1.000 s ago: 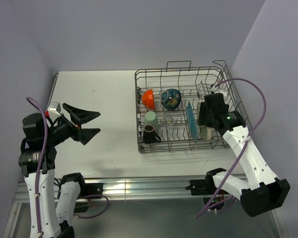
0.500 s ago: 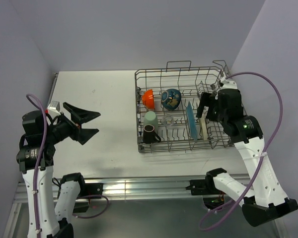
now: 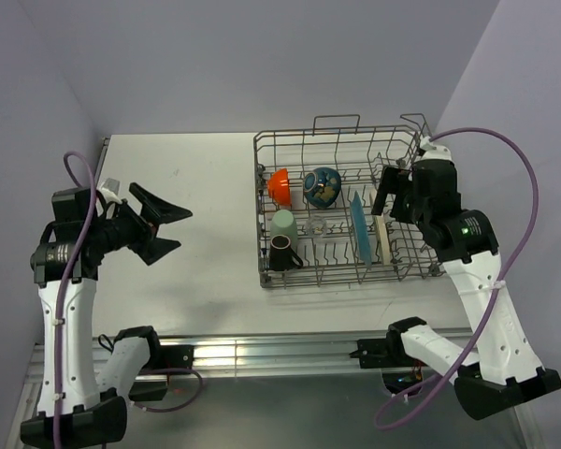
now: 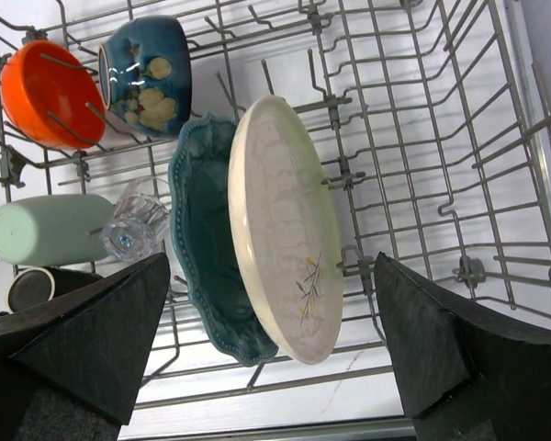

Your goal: Load the mixed dishes into the dish rack

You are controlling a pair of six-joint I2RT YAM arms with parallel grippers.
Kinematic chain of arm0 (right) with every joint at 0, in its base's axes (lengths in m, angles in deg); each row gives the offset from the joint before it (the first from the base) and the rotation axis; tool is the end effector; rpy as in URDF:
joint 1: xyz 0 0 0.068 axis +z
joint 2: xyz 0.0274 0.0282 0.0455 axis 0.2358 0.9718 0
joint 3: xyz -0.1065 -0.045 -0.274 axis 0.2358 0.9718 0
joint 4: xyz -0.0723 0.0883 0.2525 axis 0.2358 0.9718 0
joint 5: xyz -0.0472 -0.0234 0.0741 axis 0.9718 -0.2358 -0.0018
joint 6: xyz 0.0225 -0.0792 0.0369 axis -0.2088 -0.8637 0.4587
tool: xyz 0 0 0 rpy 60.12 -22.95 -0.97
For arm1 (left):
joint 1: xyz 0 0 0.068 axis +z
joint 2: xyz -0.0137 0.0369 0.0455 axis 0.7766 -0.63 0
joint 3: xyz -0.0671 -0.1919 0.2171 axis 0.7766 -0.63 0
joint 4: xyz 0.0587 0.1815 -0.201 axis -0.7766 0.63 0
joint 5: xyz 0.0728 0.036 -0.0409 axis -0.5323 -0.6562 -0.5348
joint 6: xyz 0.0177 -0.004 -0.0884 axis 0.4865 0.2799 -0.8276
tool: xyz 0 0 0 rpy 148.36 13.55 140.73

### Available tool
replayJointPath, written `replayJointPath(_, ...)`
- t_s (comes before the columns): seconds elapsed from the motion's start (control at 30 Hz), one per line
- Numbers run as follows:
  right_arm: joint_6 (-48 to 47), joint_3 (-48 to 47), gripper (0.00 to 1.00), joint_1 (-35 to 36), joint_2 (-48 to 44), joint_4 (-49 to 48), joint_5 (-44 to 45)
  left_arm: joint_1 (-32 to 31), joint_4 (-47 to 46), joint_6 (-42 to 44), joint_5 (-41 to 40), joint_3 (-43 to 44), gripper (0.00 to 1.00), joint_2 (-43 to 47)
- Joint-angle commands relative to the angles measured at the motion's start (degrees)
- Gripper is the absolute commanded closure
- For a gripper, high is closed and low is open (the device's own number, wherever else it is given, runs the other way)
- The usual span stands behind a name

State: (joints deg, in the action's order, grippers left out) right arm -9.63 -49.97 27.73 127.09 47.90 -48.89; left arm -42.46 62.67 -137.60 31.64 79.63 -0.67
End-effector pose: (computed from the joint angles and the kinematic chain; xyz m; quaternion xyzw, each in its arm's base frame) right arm 0.2063 0.0318 0.4103 0.0739 0.8797 0.0179 0.4695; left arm 0.1686 -0.0307 0.3812 -0.3140 0.8013 -0.4591 0.2205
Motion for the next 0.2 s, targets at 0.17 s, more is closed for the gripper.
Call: replayJointPath(0.17,0.3,-0.4,0.0,-0.3,-0.4,1.4,-2.5,-14.5,-9.7,-6.7,-8.9,-1.8,0.01,-0.2)
